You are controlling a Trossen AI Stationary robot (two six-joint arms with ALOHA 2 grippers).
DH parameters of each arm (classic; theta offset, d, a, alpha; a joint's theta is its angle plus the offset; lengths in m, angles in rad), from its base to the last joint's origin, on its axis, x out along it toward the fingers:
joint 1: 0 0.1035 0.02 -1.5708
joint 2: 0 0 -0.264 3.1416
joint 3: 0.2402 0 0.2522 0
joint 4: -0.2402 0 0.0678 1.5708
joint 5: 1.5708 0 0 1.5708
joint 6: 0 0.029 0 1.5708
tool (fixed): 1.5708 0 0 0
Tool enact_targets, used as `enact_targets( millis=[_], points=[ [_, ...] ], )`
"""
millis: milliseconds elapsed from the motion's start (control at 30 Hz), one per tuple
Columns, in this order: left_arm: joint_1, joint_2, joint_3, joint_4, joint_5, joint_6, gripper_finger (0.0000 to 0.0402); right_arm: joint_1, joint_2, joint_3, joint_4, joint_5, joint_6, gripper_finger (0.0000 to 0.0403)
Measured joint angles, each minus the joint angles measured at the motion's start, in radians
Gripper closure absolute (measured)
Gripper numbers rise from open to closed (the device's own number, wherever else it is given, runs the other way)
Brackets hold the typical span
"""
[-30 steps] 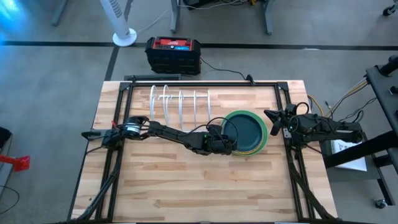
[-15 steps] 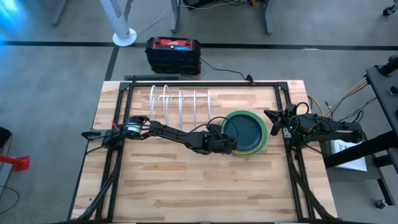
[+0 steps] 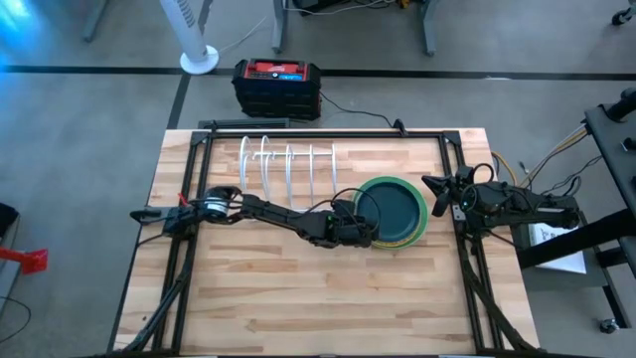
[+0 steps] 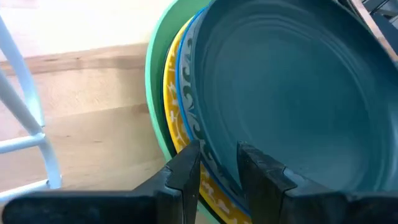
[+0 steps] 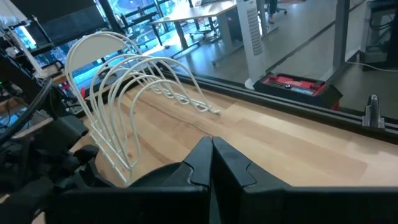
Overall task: Sort dishes
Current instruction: Put the dark blue plate in the dish rack
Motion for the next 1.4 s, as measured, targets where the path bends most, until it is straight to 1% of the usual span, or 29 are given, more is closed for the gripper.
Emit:
enact_targets(
  millis=[267,433,567,733,1033,1233,1300,1400],
  points=[
    [0.001,0.003,0.000,0.000,0.017,0.000,0.0313,0.000,0.000,0.000,0.000,0.000,-0.002,0.0403],
    [0.001,0.003,0.000,0.003,0.013,-0.001,0.0341,0.000,0.000,0.000,0.000,0.000,-0.002,0.0403],
    [0.000,0.003,0.000,0.022,-0.019,-0.002,0.0368,0.000,0.000,0.000,0.000,0.000,-0.003,0.0403],
    [0.000,0.003,0.000,0.031,-0.033,-0.002,0.0396,0.000,0.000,0.000,0.000,0.000,-0.003,0.0403],
    [0.000,-0.002,0.000,0.040,-0.037,0.002,0.0399,0.000,0.000,0.000,0.000,0.000,-0.003,0.0403],
    [-0.003,-0.002,0.076,0.004,-0.059,0.079,0.0399,0.000,0.000,0.000,0.000,0.000,-0.003,0.0403],
    [-0.003,-0.002,0.118,-0.036,-0.065,0.108,0.0399,0.000,0.000,0.000,0.000,0.000,-0.003,0.0403],
    [-0.009,-0.004,0.185,-0.143,-0.122,0.118,0.0400,0.000,0.000,0.000,0.000,0.000,-0.003,0.0403]
  ],
)
